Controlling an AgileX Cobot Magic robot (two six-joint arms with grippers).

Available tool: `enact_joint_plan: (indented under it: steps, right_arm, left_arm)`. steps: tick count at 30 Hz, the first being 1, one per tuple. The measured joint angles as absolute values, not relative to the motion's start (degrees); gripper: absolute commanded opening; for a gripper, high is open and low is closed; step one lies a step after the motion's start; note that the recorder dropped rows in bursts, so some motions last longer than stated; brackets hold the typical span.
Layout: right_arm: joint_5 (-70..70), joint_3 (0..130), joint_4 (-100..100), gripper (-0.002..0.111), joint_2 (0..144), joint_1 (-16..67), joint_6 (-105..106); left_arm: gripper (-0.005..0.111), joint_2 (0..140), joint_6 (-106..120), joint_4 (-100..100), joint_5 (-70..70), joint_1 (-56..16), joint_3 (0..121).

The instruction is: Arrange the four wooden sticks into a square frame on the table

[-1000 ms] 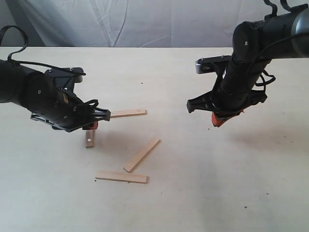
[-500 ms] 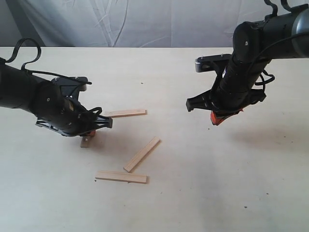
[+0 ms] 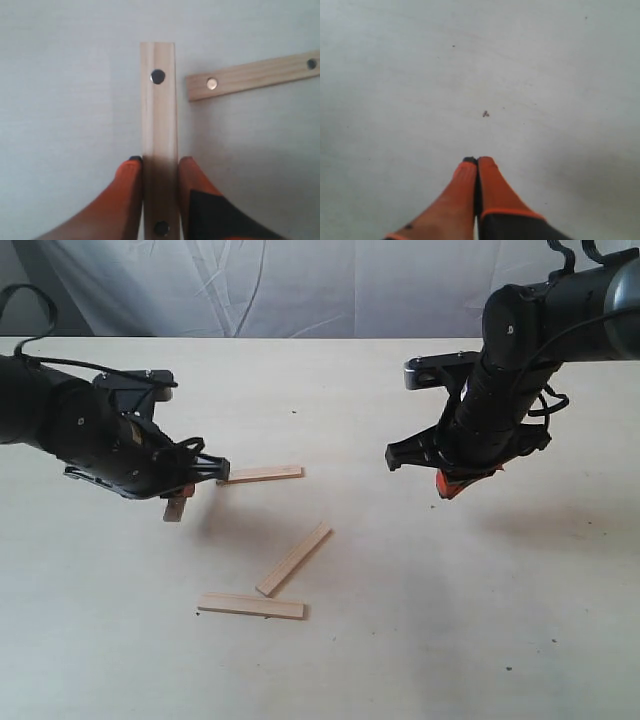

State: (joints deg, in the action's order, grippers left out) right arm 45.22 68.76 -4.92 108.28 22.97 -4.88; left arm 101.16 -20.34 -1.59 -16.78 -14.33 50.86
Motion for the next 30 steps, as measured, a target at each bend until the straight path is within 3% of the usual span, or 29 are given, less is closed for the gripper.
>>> enact_joint_plan:
  steps: [25, 27, 30]
  right_arm:
    - [43.9, 68.8, -9.6, -0.001, 108.3, 23.0, -4.9]
    - [43.8, 68.8, -10.9, -0.001, 108.3, 23.0, -4.7]
    - [43.8, 68.8, -12.6, -0.001, 108.3, 23.6, -4.7]
  left_arm:
    - [0.0, 109.2, -20.3, 6.4, -5.5, -18.8, 50.9]
    - [0.008, 109.2, -20.3, 6.4, -5.4, -18.8, 50.9]
    - [0.03, 109.2, -20.3, 6.4, -5.4, -18.8, 50.9]
